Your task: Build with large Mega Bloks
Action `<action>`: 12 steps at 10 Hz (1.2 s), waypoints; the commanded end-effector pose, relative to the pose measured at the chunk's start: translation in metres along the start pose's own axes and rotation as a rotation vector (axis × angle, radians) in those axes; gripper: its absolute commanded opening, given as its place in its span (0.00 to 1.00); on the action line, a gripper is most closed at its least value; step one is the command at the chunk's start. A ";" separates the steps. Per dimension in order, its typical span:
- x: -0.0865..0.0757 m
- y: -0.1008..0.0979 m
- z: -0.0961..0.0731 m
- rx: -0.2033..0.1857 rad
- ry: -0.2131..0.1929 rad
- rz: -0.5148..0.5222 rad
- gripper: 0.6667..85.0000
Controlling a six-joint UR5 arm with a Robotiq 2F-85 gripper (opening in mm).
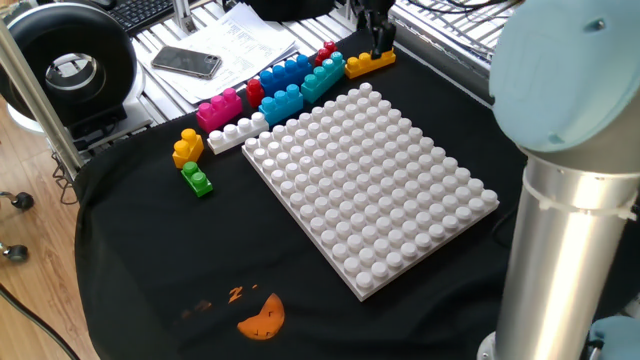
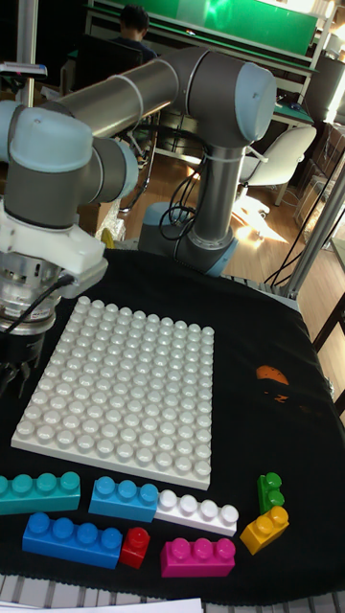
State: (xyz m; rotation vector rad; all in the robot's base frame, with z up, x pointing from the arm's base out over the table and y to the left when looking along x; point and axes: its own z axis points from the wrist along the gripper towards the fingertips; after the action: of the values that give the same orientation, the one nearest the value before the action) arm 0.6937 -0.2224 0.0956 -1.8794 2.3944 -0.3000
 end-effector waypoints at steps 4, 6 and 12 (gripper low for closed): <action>0.014 -0.036 0.030 0.021 -0.079 -0.189 0.98; 0.014 -0.035 0.039 0.014 -0.071 -0.191 0.97; 0.013 -0.024 0.061 -0.027 -0.045 -0.176 0.96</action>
State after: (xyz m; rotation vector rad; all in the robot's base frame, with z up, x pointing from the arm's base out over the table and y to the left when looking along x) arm 0.7270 -0.2468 0.0505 -2.0963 2.1974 -0.2570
